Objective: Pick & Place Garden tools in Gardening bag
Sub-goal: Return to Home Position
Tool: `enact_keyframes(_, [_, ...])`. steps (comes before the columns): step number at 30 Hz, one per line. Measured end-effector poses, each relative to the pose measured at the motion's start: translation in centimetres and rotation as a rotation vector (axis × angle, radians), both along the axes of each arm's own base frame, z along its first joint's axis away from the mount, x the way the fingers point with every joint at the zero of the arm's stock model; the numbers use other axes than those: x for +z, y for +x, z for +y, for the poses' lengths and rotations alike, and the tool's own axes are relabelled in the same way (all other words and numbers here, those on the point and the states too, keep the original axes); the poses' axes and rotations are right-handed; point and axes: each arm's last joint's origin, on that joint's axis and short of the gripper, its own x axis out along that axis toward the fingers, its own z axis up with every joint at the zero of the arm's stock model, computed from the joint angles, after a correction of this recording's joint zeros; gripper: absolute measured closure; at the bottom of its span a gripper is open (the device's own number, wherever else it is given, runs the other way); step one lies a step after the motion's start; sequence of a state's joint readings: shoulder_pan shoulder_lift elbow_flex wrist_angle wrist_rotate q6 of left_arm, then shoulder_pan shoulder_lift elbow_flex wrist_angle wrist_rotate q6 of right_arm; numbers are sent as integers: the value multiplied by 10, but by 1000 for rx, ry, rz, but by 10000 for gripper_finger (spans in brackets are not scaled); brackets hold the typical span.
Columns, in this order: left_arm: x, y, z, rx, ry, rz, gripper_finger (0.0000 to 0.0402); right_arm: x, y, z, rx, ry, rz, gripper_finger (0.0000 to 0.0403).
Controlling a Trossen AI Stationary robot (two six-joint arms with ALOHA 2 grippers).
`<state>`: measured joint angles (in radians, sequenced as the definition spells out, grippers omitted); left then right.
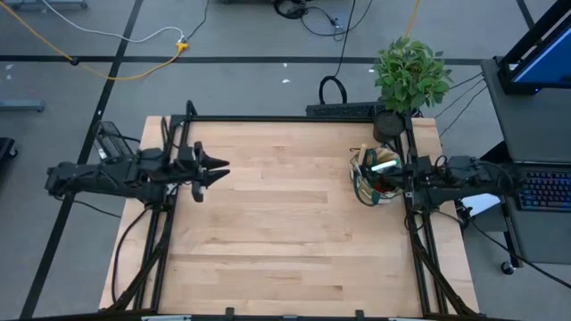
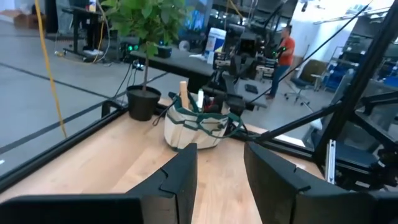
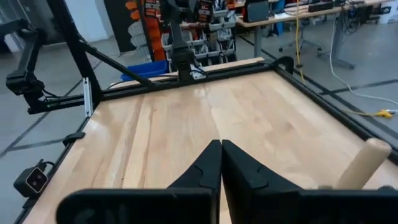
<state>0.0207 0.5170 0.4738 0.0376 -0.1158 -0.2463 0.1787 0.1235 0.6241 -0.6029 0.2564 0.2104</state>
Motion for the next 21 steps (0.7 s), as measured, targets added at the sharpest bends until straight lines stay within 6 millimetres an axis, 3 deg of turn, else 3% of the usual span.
enact_keyframes(8, [-11, -18, 0, 15, 20, -52, 266, -14, -2, 5, 181, 41, -135, 399])
enact_keyframes(16, [-21, -20, 0, 23, 13, -36, 266, -40, 12, 8, 202, 103, -95, 399])
enact_keyframes(21, [-29, -19, 0, 22, -43, -14, 265, -49, 24, 12, 260, 126, -199, 399])
